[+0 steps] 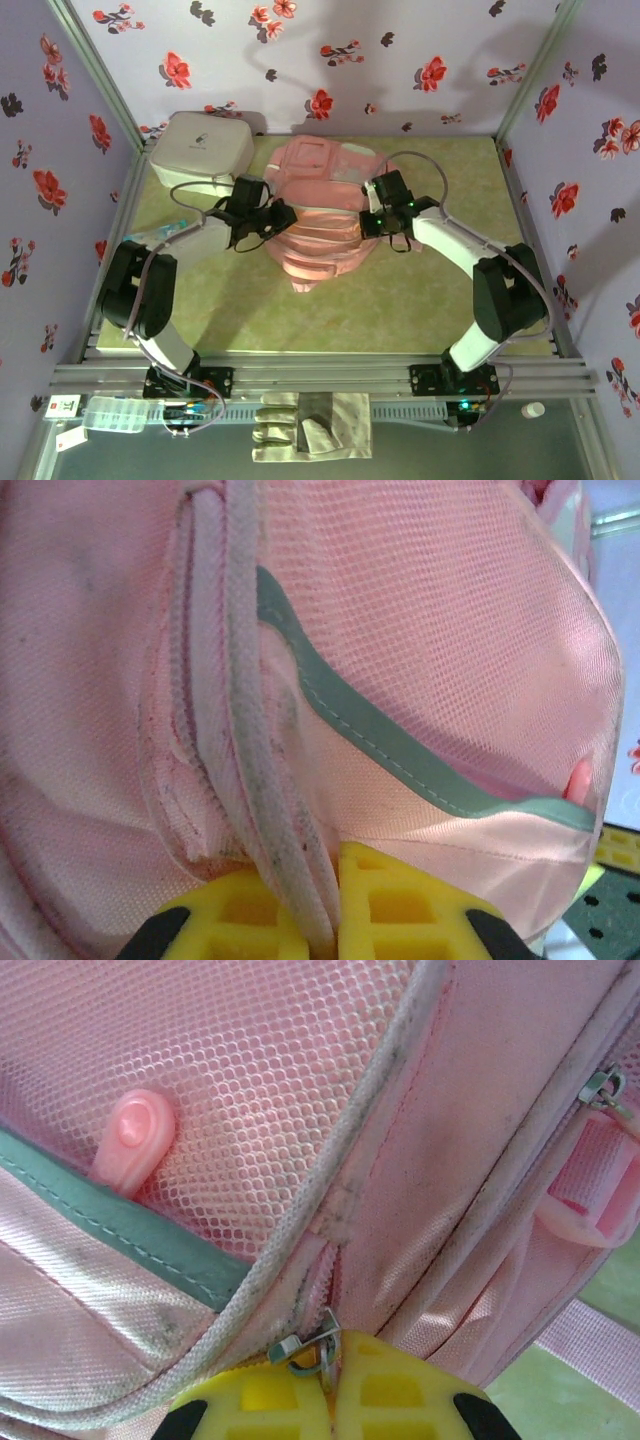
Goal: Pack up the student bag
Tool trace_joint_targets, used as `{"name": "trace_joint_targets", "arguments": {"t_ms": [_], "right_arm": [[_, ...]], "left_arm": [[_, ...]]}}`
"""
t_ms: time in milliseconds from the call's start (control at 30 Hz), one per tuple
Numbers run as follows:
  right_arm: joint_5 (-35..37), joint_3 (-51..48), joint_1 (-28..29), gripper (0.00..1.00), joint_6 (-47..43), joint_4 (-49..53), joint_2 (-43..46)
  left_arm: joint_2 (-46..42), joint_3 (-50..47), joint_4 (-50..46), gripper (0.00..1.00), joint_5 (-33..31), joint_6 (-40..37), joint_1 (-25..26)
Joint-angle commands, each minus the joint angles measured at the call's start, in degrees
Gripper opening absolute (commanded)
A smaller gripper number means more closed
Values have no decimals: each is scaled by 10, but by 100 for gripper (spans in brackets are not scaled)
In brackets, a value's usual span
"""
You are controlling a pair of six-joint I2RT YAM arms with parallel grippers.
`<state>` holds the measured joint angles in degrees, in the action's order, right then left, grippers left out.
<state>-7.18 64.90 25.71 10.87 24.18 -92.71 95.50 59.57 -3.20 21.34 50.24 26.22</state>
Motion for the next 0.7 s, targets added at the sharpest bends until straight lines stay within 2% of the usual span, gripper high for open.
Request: {"name": "trace_joint_targets", "arguments": {"t_ms": [0, 167, 300, 467, 567, 600, 633, 667], "right_arm": [[71, 24, -50, 3, 41, 9, 3], [44, 6, -74, 6, 44, -7, 24], [-16, -5, -82, 9, 38, -42, 32], [5, 10, -83, 8, 57, -75, 8], [4, 12, -83, 11, 73, -94, 2], [4, 13, -83, 16, 79, -91, 6], [4, 15, -83, 27, 83, -82, 13], [7, 14, -84, 32, 88, -76, 23]], "left_arm": [[15, 15, -99, 0, 7, -93, -6], [35, 45, -100, 0, 16, -97, -5], [73, 84, -62, 0, 42, -69, 2], [116, 134, -33, 1, 28, -42, 3], [126, 172, -66, 12, -10, -58, 2], [123, 183, -85, 19, -25, -69, 2], [115, 190, -100, 25, -37, -78, 1], [107, 193, -113, 31, -43, -87, -1]]}}
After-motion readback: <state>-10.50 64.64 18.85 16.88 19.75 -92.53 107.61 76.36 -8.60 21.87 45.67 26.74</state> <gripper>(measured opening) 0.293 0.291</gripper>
